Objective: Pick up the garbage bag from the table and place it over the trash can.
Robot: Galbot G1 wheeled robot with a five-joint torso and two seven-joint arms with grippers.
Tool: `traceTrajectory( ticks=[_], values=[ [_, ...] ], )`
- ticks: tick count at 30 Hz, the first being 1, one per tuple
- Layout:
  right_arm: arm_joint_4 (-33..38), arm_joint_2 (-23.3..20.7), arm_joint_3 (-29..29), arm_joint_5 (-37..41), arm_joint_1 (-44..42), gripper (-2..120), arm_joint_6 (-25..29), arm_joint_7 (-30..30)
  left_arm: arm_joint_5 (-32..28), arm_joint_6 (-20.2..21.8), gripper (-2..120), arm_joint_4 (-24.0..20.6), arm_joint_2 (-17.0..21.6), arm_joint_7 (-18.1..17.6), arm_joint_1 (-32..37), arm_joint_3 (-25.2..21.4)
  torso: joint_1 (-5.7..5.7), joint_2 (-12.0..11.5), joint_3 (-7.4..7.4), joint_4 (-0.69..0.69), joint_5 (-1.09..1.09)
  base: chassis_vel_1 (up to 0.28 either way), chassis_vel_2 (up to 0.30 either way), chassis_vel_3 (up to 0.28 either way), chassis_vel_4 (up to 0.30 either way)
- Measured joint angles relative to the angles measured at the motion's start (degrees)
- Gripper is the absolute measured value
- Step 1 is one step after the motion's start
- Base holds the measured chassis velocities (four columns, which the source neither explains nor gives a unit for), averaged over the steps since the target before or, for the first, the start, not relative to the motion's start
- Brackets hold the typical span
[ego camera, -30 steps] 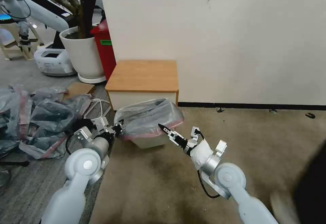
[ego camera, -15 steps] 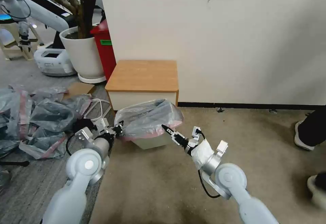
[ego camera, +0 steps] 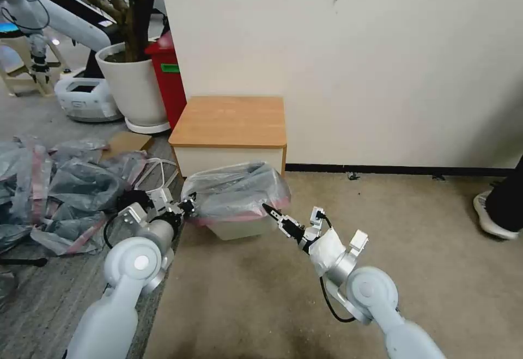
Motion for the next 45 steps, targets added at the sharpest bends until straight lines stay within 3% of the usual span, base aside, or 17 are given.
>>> traceTrajectory(
  ticks=[23,35,39,45],
  values=[
    [-3.39,0.59,-0.91,-2.77,-0.12,0,3.44,-0.31,-1.48,-0.08,6,-0.11,-0.44,-0.91,-0.22,-0.76,0.00,0.00,0.00,0.00,0.00,0.000,0.000,0.000,0.000],
    [-3.43,-0.43,-0.64,-3.20,-1.71,0,6.48,-8.56,-2.38,-0.11,6,0.52,0.52,-1.39,-0.96,-0.96,0.00,0.00,0.00,0.00,0.00,0.000,0.000,0.000,0.000],
    [-3.69,-0.94,-1.14,-2.88,-2.73,20,8.48,-13.25,-2.43,-0.12,6,0.88,0.73,-1.39,-1.34,-0.98,0.00,0.00,0.00,0.00,0.00,0.000,0.000,0.000,0.000],
    [-3.83,-1.01,-1.42,-1.77,-2.71,37,8.62,-15.20,-2.42,-0.12,6,0.93,0.68,-1.39,-1.34,-0.87,0.00,0.00,0.00,-0.01,0.00,0.000,0.000,0.000,0.000]
  ],
)
